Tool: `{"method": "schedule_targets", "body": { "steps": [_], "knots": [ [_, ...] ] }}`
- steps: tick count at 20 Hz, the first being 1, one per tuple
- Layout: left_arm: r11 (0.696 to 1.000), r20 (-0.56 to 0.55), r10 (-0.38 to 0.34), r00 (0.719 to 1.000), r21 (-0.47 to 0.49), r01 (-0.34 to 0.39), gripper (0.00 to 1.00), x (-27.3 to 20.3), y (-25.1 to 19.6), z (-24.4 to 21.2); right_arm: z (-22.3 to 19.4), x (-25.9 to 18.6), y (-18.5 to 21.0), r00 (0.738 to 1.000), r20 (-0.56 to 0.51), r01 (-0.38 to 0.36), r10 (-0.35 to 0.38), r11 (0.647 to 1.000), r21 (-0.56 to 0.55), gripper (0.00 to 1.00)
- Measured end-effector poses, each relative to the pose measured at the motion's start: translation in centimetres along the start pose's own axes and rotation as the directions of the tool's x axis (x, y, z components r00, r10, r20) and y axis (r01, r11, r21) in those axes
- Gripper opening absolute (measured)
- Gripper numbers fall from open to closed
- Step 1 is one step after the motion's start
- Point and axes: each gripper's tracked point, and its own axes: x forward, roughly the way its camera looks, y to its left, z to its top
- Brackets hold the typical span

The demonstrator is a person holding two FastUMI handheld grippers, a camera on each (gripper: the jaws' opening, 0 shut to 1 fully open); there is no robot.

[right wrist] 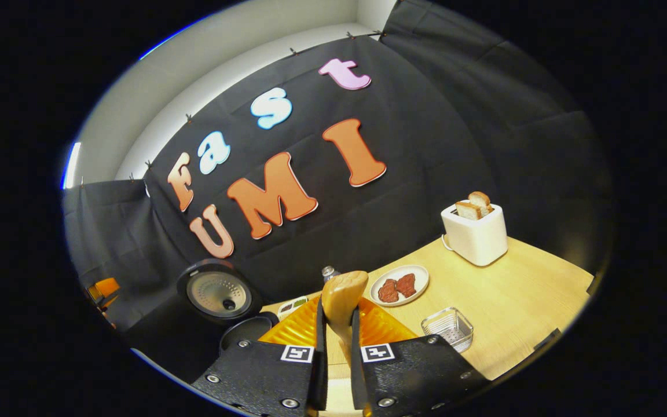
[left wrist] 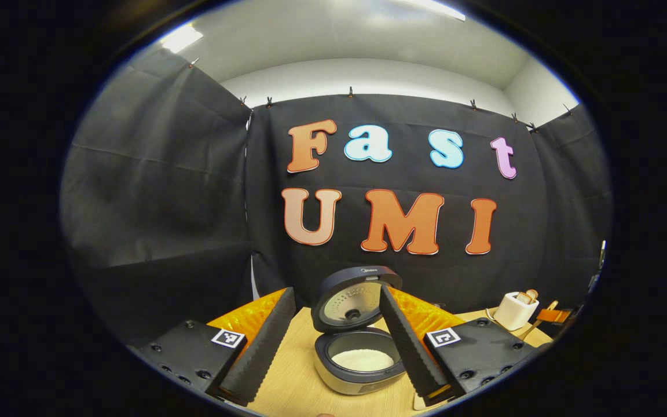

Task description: Close the left gripper, press the button to open the rice cooker; take a wooden spoon from the chopstick holder with the right hand, scoop a spoonful of rice and pour it into the rice cooker, then put the wooden spoon back into the chopstick holder.

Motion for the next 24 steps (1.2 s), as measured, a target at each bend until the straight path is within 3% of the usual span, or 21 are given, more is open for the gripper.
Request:
{"method": "schedule_targets", "body": {
  "steps": [5, 9, 10, 13, 15, 18, 23, 24],
  "knots": [
    [1.0, -0.034, 0.013, 0.999, 0.001, -0.013, 0.96, -0.5, 1.0, -1.4, -6.7, 1.3, -0.1, 0.996, -0.088, 0.018, -0.029, 0.991, -0.132, 0.16],
    [0.999, -0.035, 0.03, 0.999, 0.022, -0.029, 1.0, -0.6, 1.5, -1.6, -10.5, 2.3, -0.6, 0.989, -0.134, 0.012, -0.054, 0.956, -0.292, 0.16],
    [0.999, -0.037, 0.04, 0.999, 0.028, -0.039, 0.96, -0.5, 1.8, -1.8, -11.2, 2.3, -0.7, 0.987, -0.148, 0.009, -0.06, 0.946, -0.325, 0.16],
    [0.999, -0.048, 0.041, 0.998, 0.028, -0.04, 0.96, -0.5, 1.9, -2.3, -13.4, 2.0, -1.1, 0.976, -0.197, 0.015, -0.095, 0.928, -0.373, 0.16],
    [0.999, -0.059, 0.044, 0.997, 0.032, -0.042, 0.96, -0.5, 2.0, -2.7, -13.7, 1.3, -0.9, 0.973, -0.205, 0.019, -0.102, 0.929, -0.371, 0.12],
    [0.999, -0.065, 0.049, 0.997, 0.027, -0.047, 0.97, -0.4, 2.4, -3.2, -14.5, 0.2, -0.8, 0.958, -0.261, 0.026, -0.118, 0.944, -0.329, 0.16],
    [0.999, -0.077, 0.047, 0.996, -0.006, -0.047, 1.0, -0.1, 2.6, -3.9, -15.3, -0.7, -0.1, 0.93, -0.354, 0.052, -0.099, 0.989, -0.141, 0.16],
    [0.999, -0.079, 0.05, 0.996, -0.006, -0.051, 0.96, -0.1, 2.7, -4.0, -15.7, -0.8, 0.1, 0.926, -0.366, 0.05, -0.09, 0.992, -0.118, 0.16]
  ]
}}
